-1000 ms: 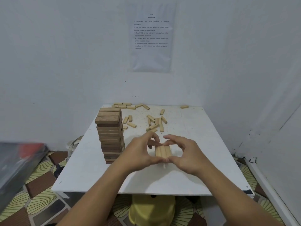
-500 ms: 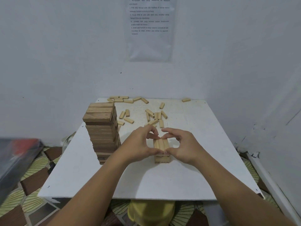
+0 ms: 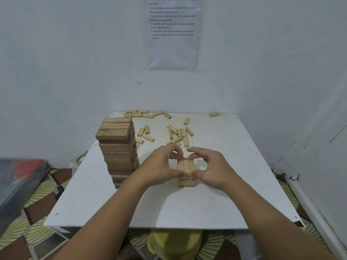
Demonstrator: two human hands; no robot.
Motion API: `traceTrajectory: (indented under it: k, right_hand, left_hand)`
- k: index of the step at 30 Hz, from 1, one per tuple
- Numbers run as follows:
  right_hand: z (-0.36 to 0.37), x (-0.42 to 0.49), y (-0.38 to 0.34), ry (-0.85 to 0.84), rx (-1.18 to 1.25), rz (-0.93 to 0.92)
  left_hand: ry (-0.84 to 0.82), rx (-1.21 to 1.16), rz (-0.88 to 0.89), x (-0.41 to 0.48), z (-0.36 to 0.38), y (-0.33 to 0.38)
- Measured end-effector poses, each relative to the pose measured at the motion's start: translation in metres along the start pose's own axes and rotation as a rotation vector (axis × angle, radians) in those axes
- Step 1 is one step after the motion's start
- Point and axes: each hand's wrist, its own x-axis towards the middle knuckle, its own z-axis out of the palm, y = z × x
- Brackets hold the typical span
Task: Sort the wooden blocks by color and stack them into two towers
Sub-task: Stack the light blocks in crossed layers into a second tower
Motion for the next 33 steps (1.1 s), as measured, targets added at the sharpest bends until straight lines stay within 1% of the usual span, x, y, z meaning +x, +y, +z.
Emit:
traceTrajectory:
  k: [13, 16, 23, 33]
  right_hand:
    - [0.002, -0.001, 0.002, 0.007, -0.042, -0.016]
    - [0.002, -0.002, 0.002, 0.012, -0.027, -0.011]
    - [0.000, -0.005, -0.002, 0.007, -0.073, -0.042]
    - [0.001, -0.010, 0.001, 0.008, -0.085, -0.050]
  left_hand:
    - [-0.009, 0.012, 0.048, 0.002, 0.004, -0.007]
    - [-0.023, 0.024, 0.057, 0.003, 0.004, -0.009]
    - [-0.069, 0.086, 0.091, 0.000, 0.006, -0.010]
    - [-0.037, 0.073, 0.045, -0.006, 0.009, -0.015]
